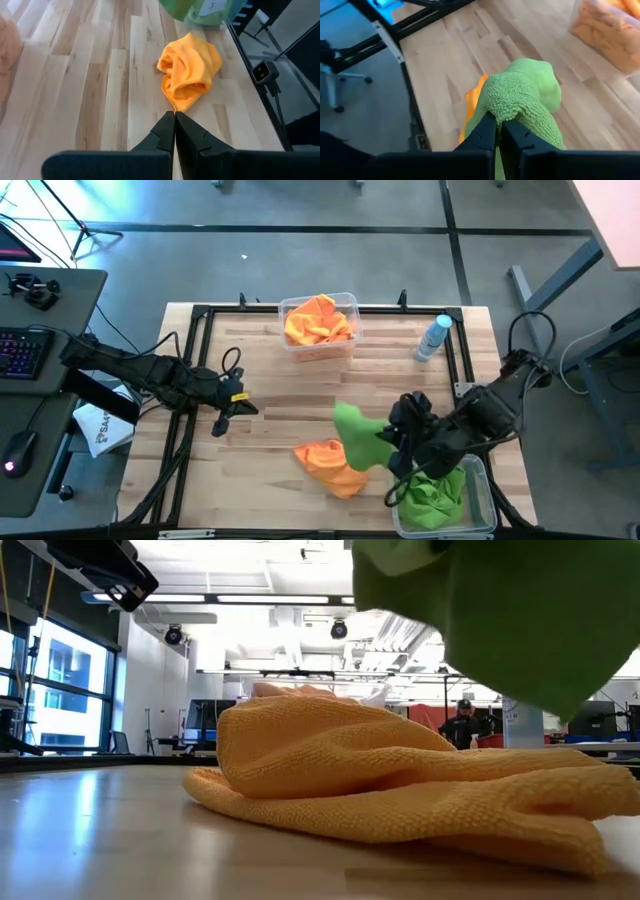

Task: Sort microfiber towel by color & place in baskets
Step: Put the green microfiber towel into the bottom transparent bin

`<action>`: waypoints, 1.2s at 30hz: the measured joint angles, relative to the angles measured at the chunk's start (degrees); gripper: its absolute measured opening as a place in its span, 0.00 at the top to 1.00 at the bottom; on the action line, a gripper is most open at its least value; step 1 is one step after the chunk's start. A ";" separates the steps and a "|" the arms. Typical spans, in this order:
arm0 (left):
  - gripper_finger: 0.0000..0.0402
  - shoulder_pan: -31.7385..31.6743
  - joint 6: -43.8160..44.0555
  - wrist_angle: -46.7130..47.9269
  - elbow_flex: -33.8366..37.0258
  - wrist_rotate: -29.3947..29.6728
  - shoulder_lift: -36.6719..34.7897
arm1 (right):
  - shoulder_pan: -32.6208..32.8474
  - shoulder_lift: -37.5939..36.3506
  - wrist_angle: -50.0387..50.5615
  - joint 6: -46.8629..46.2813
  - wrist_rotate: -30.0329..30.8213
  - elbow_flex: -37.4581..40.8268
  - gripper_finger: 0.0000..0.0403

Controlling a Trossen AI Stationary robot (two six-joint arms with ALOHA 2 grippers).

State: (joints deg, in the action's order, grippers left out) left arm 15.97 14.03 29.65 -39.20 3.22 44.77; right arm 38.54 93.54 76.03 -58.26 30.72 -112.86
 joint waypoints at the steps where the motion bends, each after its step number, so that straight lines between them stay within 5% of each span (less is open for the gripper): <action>1: 1.00 0.00 0.65 0.04 0.00 0.00 0.00 | 0.52 -0.39 0.00 0.00 -0.34 0.00 1.00; 11: 1.00 -0.02 4.86 -0.91 0.00 0.66 0.00 | 8.08 -7.16 0.10 -4.73 -2.52 0.00 1.00; 17: 1.00 -0.02 4.90 -2.67 0.00 0.66 0.00 | 13.33 -11.39 5.27 -16.34 -10.64 0.00 1.00; 24: 1.00 -0.02 6.00 -2.60 0.00 0.63 0.00 | 17.14 -11.87 13.90 -31.77 -27.16 0.65 1.00; 31: 1.00 -0.02 6.10 -2.58 0.00 0.63 0.00 | 19.13 -10.42 13.95 -41.48 -35.94 1.22 1.00; 36: 1.00 -0.01 5.72 -2.55 0.00 1.88 0.00 | 19.80 -8.89 14.01 -47.28 -34.04 1.25 1.00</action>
State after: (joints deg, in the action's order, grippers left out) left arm 15.95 19.75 27.11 -39.20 5.11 44.77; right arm 58.35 84.65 90.04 -105.54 -3.32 -111.61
